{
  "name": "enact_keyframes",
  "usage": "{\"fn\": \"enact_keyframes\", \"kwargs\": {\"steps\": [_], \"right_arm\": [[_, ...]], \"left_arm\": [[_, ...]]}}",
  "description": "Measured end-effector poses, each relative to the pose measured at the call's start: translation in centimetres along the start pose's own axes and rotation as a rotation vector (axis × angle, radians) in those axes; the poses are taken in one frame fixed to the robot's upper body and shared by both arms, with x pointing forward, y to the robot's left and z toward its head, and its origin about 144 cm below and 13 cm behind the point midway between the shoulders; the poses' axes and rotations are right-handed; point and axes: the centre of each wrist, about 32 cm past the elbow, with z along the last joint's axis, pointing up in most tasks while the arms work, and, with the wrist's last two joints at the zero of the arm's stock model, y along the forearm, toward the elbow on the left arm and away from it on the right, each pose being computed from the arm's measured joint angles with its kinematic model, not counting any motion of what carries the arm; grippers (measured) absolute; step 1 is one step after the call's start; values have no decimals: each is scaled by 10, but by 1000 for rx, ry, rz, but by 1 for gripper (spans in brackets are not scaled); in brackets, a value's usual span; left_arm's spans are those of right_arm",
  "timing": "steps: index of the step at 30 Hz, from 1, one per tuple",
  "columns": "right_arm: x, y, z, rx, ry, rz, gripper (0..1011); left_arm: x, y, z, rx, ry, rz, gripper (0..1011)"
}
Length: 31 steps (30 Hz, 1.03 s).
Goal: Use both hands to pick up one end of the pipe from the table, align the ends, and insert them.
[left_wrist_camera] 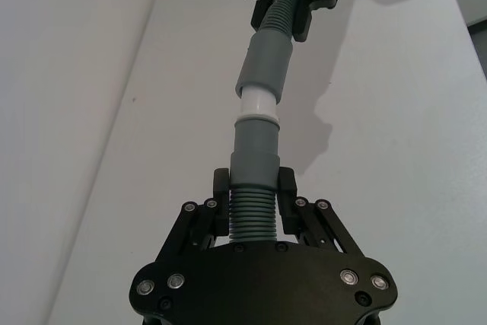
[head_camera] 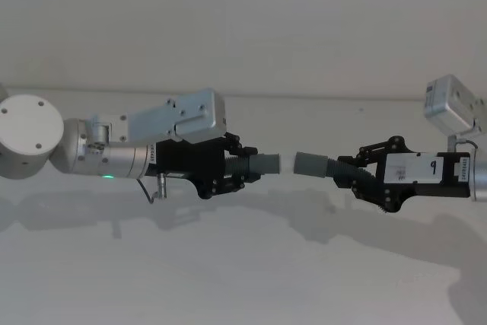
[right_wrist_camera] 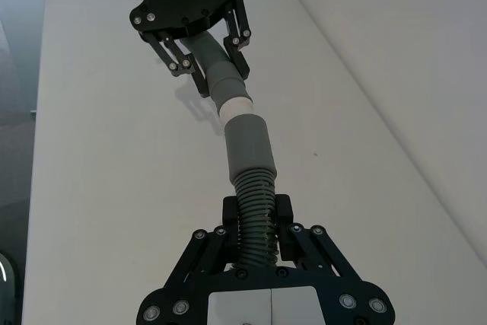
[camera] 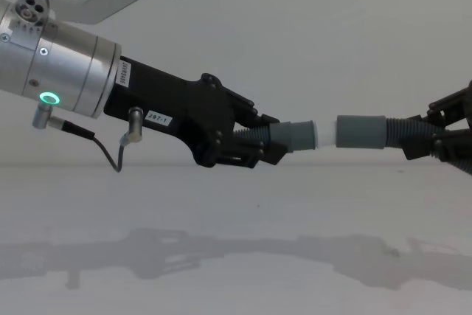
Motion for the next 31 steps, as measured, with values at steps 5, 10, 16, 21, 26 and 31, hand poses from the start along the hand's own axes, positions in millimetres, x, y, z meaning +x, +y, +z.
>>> {"fn": "enact_keyframes", "kwargs": {"steps": [5,10,16,21,26,31], "right_arm": [[0,0,0,3,-7,6,283],[0,1,1,7,-13,13,283],[0,1,0,10,-16,17,283],[0,2,0,12,-17,20,283],[0,2,0,14,-19,22,283],[0,2,0,15,-19,23,283]], "left_arm": [[-2,0,1,-3,0,-4,357],[-3,1,1,-5,-1,-13,357],[-5,1,2,-6,-2,-22,357],[-5,2,2,-6,-3,-28,357],[-6,2,3,-7,-4,-33,357],[-6,2,3,-7,-4,-35,357]]}}
